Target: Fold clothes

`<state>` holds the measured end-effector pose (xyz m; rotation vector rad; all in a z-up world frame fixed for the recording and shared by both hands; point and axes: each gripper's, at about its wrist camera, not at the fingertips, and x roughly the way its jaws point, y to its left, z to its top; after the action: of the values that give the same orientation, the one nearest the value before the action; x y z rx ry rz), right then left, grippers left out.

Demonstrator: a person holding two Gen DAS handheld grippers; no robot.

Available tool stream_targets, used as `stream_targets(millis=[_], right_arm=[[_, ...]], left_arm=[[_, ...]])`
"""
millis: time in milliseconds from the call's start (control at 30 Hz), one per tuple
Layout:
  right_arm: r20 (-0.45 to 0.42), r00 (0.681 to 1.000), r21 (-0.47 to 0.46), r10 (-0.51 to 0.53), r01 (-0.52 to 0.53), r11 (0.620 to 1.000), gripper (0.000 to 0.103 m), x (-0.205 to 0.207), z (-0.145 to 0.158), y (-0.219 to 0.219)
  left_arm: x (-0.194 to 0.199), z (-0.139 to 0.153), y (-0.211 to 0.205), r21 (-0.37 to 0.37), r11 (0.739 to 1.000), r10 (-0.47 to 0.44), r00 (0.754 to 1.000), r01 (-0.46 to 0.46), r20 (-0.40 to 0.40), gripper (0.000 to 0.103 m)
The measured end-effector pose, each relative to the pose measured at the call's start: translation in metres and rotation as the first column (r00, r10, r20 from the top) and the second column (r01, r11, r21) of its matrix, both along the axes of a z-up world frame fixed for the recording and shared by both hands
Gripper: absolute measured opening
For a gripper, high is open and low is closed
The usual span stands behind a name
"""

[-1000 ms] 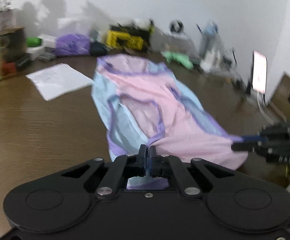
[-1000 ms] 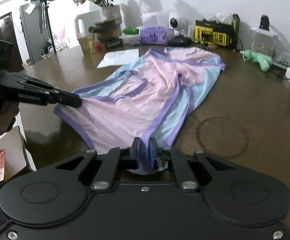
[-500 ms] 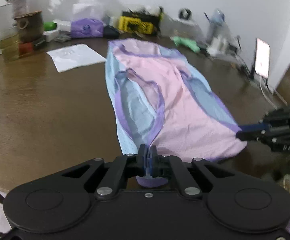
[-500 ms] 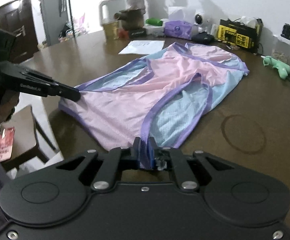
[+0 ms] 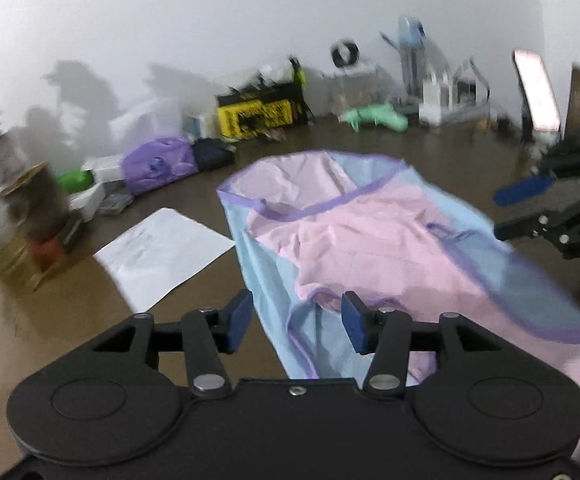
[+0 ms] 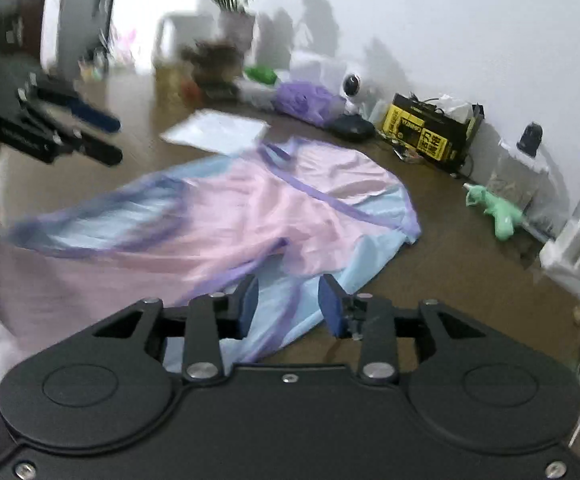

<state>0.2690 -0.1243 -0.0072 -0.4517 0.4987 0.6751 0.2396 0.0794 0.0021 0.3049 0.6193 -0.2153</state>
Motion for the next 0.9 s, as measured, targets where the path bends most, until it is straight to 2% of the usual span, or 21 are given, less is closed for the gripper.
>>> stream_targets(millis=[133, 167, 200, 233, 267, 467, 533, 667, 767, 900], right_arm=[[-0.011, 1.0, -0.041, 0.023, -0.023, 0.999, 0.04, 0.022, -0.015, 0.02], [-0.015, 1.0, -0.045, 0.021, -0.022, 0.999, 0.036, 0.025, -0.018, 0.021], [-0.029, 0.999, -0.04, 0.021, -0.022, 0.999, 0.03, 0.026, -0.022, 0.019], [-0.045, 0.999, -0.031, 0.02, -0.021, 0.999, 0.01, 0.026, -0.025, 0.016], [-0.056, 0.998, -0.021, 0.016, -0.017, 1.0, 0.006, 0.028, -0.025, 0.013], [-0.061, 0.998, 0.026, -0.031, 0.033, 0.999, 0.006, 0.012, -0.022, -0.021], [-0.07, 0.998, 0.035, -0.005, 0.008, 0.999, 0.008, 0.004, -0.024, -0.032], [-0.067, 0.998, 0.017, 0.007, -0.006, 1.0, 0.032, -0.01, -0.025, -0.038], [-0.042, 0.999, 0.091, 0.011, -0.007, 0.996, 0.046, -0.014, -0.008, -0.043], [-0.073, 0.995, 0.189, 0.068, -0.053, 0.98, 0.047, -0.001, 0.004, -0.028]], left_arm=[[0.013, -0.019, 0.0, -0.001, 0.999, -0.037, 0.999, 0.037, -0.025, 0.048], [0.014, -0.021, 0.003, -0.005, 0.999, -0.037, 0.999, 0.037, -0.028, 0.048], [0.016, -0.025, 0.006, -0.006, 0.999, -0.036, 0.999, 0.036, -0.034, 0.048], [0.018, -0.029, 0.007, -0.004, 0.999, -0.032, 0.999, 0.032, -0.044, 0.048], [0.018, -0.031, 0.007, -0.004, 1.0, -0.029, 0.998, 0.029, -0.048, 0.049], [0.019, -0.033, 0.01, -0.031, 0.999, -0.012, 0.999, 0.011, -0.045, 0.049], [0.019, -0.034, 0.011, -0.04, 0.999, -0.01, 0.999, 0.008, -0.045, 0.049], [0.017, -0.027, 0.014, -0.054, 0.999, -0.009, 0.998, 0.005, -0.065, 0.049], [0.013, -0.007, 0.021, -0.09, 0.996, -0.021, 0.999, 0.017, -0.036, 0.05], [0.04, 0.02, 0.019, -0.055, 0.998, 0.005, 0.999, -0.002, 0.044, 0.057]])
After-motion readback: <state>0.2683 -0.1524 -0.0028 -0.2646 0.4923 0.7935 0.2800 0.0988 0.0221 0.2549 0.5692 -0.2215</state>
